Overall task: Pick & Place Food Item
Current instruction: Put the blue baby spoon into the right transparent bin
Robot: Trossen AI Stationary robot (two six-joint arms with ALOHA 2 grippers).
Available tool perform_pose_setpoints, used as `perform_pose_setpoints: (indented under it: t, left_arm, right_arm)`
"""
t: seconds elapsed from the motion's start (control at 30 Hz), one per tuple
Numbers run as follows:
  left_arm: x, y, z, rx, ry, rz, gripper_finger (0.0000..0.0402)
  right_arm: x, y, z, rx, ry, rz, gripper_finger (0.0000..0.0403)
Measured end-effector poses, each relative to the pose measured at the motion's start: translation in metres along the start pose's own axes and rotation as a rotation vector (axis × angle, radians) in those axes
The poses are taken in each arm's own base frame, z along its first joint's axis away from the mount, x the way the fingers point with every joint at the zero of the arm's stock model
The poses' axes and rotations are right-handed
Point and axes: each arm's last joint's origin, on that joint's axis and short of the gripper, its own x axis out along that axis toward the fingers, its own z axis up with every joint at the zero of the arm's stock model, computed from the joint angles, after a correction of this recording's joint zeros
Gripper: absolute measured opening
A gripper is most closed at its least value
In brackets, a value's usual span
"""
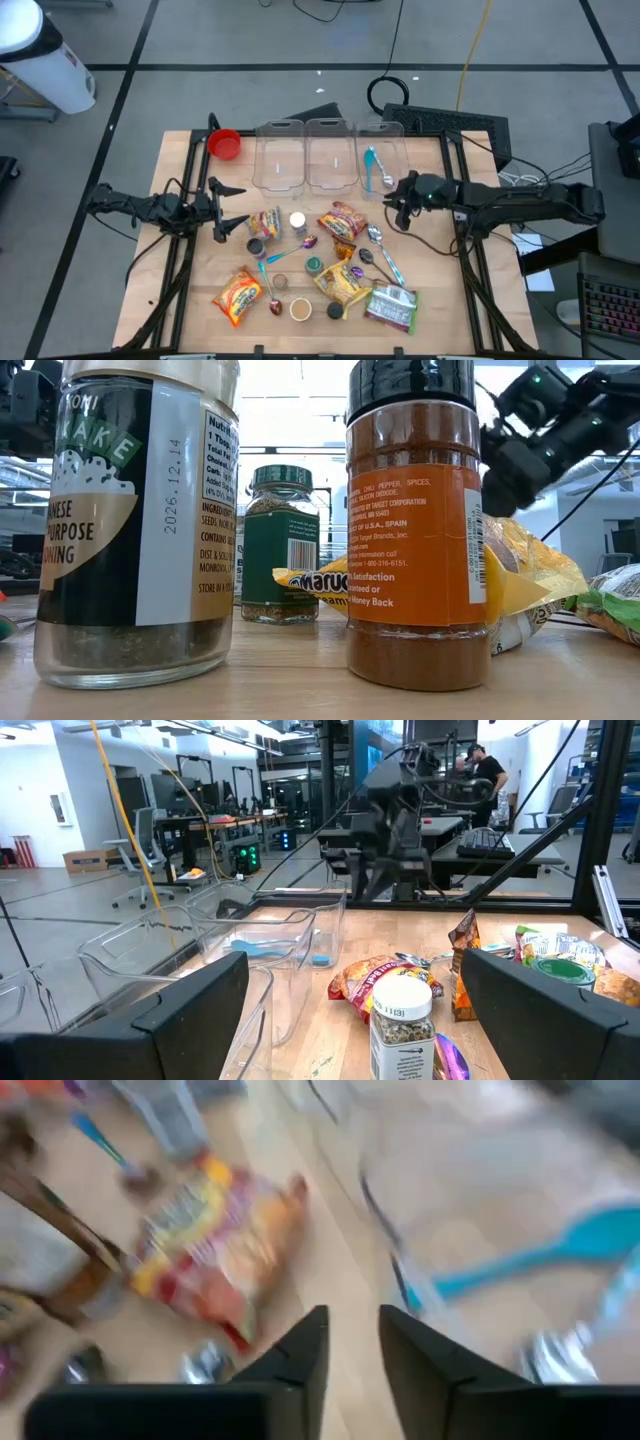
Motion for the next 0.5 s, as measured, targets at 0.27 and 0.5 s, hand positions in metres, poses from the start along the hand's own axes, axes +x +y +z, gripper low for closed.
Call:
perform_pose_setpoints:
  t: [0.27,0.5]
  left_arm:
    - [0.0,0.0,0.0,0.0,0.0,0.0,0.0374]
    - [0.0,0.0,0.0,0.0,0.0,0.0,0.0374]
  right_arm:
    - [0.0,0.0038,-0.0065,-0.048,0.035,-0.143,0.0013]
    - [0.0076,0.003,-0.0068,-0.052,0.037,-0.202,0.0004]
